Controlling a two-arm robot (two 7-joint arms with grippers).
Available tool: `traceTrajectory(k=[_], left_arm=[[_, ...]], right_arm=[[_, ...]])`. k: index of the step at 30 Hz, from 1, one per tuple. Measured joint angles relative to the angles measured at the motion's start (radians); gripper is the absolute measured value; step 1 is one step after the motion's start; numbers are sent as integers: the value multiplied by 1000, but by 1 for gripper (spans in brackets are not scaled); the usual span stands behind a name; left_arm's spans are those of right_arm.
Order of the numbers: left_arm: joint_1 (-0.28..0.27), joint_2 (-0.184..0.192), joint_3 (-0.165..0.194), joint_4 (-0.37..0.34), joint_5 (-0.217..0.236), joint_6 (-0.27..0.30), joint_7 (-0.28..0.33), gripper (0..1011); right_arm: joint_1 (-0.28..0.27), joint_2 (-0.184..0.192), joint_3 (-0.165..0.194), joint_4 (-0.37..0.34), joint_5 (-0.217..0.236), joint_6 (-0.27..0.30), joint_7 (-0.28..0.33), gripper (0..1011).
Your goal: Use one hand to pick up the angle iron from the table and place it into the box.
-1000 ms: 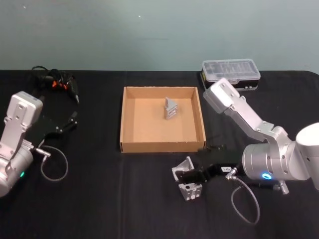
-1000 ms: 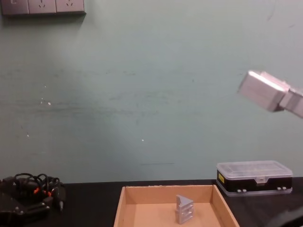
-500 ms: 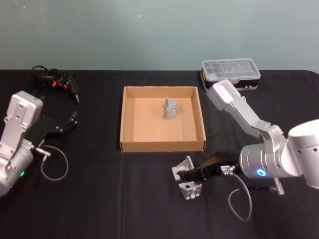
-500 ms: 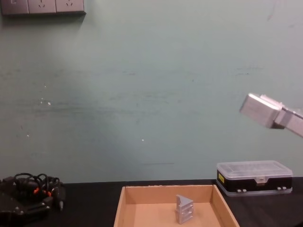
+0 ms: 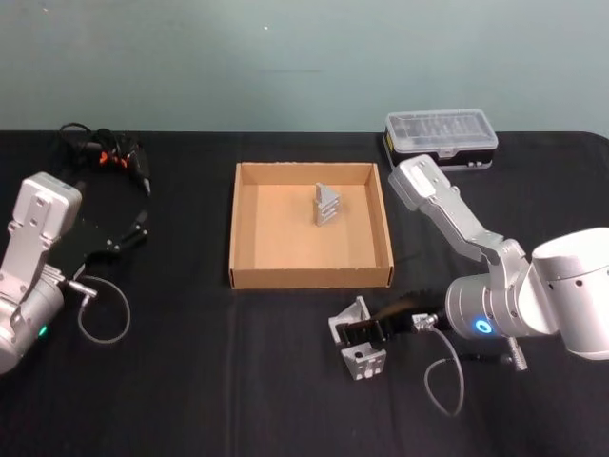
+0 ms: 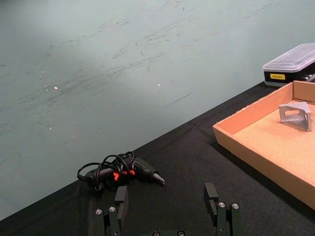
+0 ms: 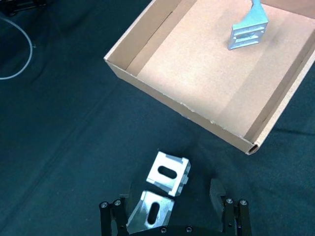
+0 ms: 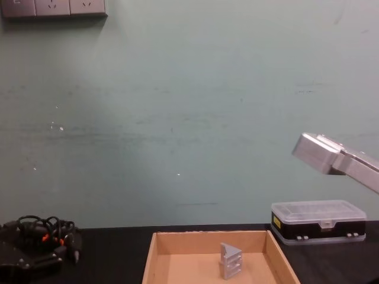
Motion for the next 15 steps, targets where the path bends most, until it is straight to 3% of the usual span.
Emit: traceTrajectory(k=[15], left_arm=[[0, 0, 0, 0, 0, 0, 0, 1011]], right_arm=[[22, -43, -12, 27, -45, -13, -1, 1004]])
